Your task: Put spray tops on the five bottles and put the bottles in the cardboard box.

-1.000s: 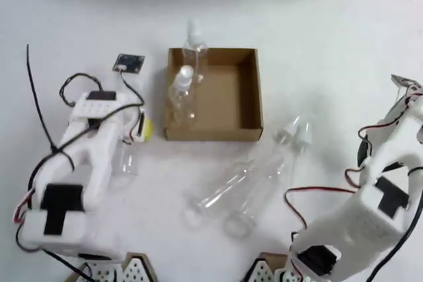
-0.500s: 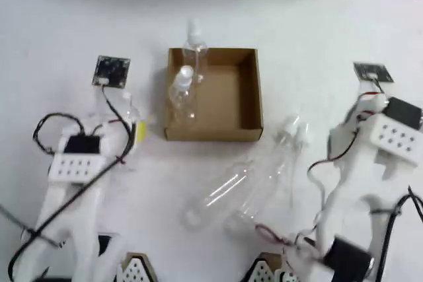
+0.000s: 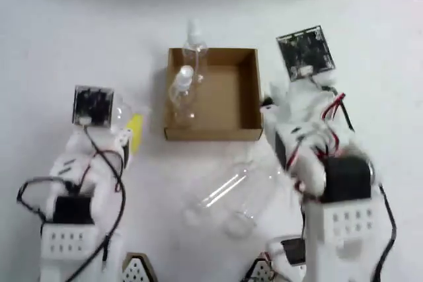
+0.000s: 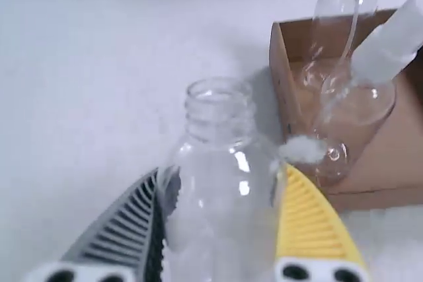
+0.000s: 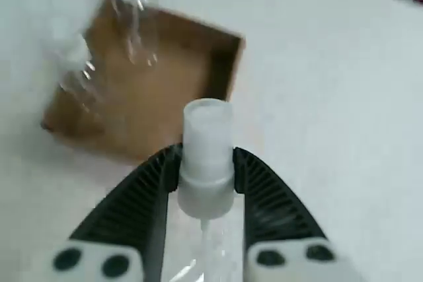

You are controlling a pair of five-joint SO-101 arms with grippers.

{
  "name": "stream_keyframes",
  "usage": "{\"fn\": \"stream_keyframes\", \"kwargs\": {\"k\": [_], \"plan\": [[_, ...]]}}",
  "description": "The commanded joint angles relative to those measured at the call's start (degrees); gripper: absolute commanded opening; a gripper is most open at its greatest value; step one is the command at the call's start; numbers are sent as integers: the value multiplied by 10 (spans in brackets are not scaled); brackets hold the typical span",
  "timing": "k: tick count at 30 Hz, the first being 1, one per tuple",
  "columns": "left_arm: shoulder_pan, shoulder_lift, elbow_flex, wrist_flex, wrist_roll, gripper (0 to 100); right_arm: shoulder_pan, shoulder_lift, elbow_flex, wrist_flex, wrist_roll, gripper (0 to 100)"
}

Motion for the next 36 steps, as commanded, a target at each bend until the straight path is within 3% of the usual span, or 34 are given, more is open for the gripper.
{"fn": "stream_keyframes", "kwargs": {"k": [1,7,13,20,23,29,36], "plan": [[43,-156,26,4,0,61,-51,-50,-4,-109,-5,15],[124,-289,25,41,1,61,-108,-83,-6,-275,-2,15],[233,-280,24,-38,3,60,-163,-89,-7,-390,-5,15],[293,-282,105,-116,127,60,-251,-87,-43,-391,-6,15],[291,-282,153,-156,134,60,-265,-92,-54,-391,-16,15],[291,-282,195,-171,134,60,-265,-124,-51,-305,-124,17],[293,-282,222,-171,120,60,-268,-131,-7,-307,-134,17]]}}
